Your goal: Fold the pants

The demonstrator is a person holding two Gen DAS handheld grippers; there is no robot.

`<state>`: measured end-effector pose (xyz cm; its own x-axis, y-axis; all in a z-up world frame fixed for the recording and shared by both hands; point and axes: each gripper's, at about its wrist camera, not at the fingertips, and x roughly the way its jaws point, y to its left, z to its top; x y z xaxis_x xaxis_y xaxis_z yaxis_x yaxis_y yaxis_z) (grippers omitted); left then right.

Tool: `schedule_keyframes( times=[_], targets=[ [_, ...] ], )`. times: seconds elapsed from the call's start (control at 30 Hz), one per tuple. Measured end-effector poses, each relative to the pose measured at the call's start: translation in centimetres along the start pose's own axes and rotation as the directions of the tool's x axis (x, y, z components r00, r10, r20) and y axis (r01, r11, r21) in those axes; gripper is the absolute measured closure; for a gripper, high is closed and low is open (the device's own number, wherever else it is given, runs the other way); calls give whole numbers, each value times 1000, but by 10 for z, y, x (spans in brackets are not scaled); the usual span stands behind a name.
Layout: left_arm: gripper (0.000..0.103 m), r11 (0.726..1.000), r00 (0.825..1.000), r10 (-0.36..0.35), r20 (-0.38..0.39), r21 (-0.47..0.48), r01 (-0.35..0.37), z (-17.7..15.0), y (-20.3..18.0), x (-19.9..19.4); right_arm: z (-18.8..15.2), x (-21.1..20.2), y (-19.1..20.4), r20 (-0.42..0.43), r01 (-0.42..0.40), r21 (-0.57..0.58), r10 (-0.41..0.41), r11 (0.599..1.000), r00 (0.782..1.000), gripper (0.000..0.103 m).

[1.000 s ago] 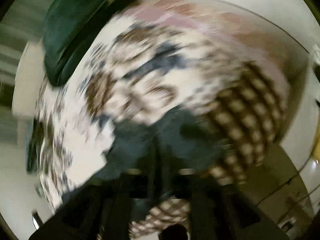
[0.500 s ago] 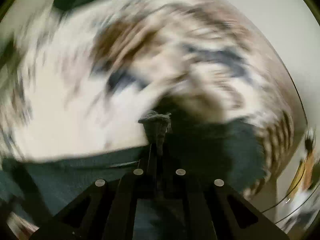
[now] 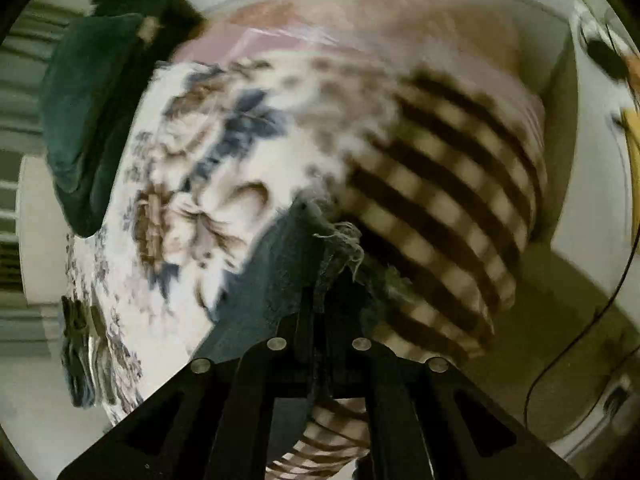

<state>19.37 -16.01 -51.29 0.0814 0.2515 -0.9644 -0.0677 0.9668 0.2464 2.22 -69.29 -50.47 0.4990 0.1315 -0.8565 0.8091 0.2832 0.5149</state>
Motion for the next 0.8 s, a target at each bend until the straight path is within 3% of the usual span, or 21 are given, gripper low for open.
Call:
schedule_keyframes(
  times=[0.07, 0.13, 0.23, 0.27, 0.4, 0.5, 0.63, 0.67, 0.73, 0.77, 0.8],
  targets=[
    [27, 1000, 1000, 7, 3, 0, -7, 0, 1, 1, -6, -14, 24, -4, -128, -6, 128, 992, 992, 99],
    [27, 1000, 1000, 4, 1, -14, -4, 0, 3, 3, -13, -40, 60, 2, -276, -44, 276, 960, 961, 99],
    [27, 999, 1000, 3, -8, -33, -4, 1, 8, 5, -13, -79, 90, 65, -334, -162, 348, 929, 935, 99],
    [27, 999, 1000, -1, -9, -39, 0, 1, 9, 4, -8, -83, 88, 79, -326, -172, 343, 929, 936, 99],
    [27, 999, 1000, -12, 2, -46, 12, 1, 7, 1, 15, -60, 44, 92, -194, -156, 209, 969, 973, 99],
    [27, 999, 1000, -18, 13, -46, 18, 1, 5, -1, 20, -24, 4, 31, -110, -133, 115, 985, 993, 99],
    [27, 999, 1000, -19, 10, -38, 19, -3, 4, 3, 17, 10, -39, -42, -22, -104, 18, 994, 999, 98],
    [27, 999, 1000, -20, 9, -39, 20, -4, 5, 4, 18, 12, -49, -50, -8, -80, 4, 997, 999, 95],
    [27, 999, 1000, -25, 4, -44, 26, -5, 8, 6, 19, 6, -63, -51, 9, -18, -10, 1000, 999, 76],
    [27, 999, 1000, -27, 3, -48, 27, -6, 11, 8, 18, -2, -65, -38, 39, -8, -40, 999, 999, 57],
    [27, 998, 1000, -30, 3, -52, 30, -8, 13, 8, 15, -8, -65, -21, 60, -8, -60, 998, 998, 48]
  ],
)
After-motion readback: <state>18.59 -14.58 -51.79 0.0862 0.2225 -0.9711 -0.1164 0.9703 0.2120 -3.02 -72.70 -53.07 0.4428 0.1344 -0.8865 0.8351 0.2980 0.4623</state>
